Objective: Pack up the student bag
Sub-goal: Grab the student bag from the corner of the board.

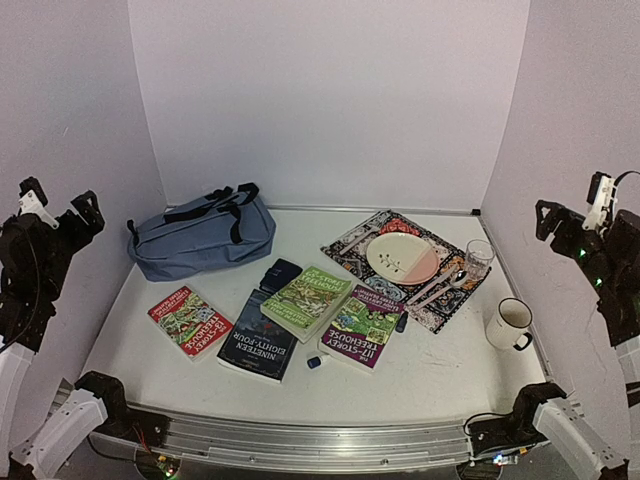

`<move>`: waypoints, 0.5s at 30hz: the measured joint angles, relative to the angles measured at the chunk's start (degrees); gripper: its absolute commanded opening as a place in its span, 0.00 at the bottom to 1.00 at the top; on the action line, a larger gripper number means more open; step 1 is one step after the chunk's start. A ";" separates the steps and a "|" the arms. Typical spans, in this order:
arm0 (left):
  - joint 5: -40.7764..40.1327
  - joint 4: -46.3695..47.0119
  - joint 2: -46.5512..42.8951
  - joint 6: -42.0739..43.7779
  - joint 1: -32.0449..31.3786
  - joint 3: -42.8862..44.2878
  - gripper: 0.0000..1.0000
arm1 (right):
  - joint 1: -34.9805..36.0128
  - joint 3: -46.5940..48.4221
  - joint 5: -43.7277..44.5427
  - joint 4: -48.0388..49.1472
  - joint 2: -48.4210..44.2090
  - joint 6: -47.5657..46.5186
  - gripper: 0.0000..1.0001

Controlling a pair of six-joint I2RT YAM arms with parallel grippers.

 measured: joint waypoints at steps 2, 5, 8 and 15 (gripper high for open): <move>0.18 -0.03 0.01 -0.02 0.00 -0.14 0.99 | 0.00 -0.19 -0.14 0.03 -0.07 -0.02 0.98; 1.19 0.00 0.29 -0.46 0.00 -0.23 0.99 | 0.00 -0.48 -0.46 0.00 -0.06 -0.06 0.98; 2.03 0.00 2.05 -2.05 0.00 -0.23 0.99 | 0.00 -0.56 -0.93 0.03 -0.02 -0.24 0.98; 6.05 -0.10 11.90 -9.05 0.00 -0.23 0.99 | 0.00 -0.88 -3.11 0.07 0.78 -0.26 0.98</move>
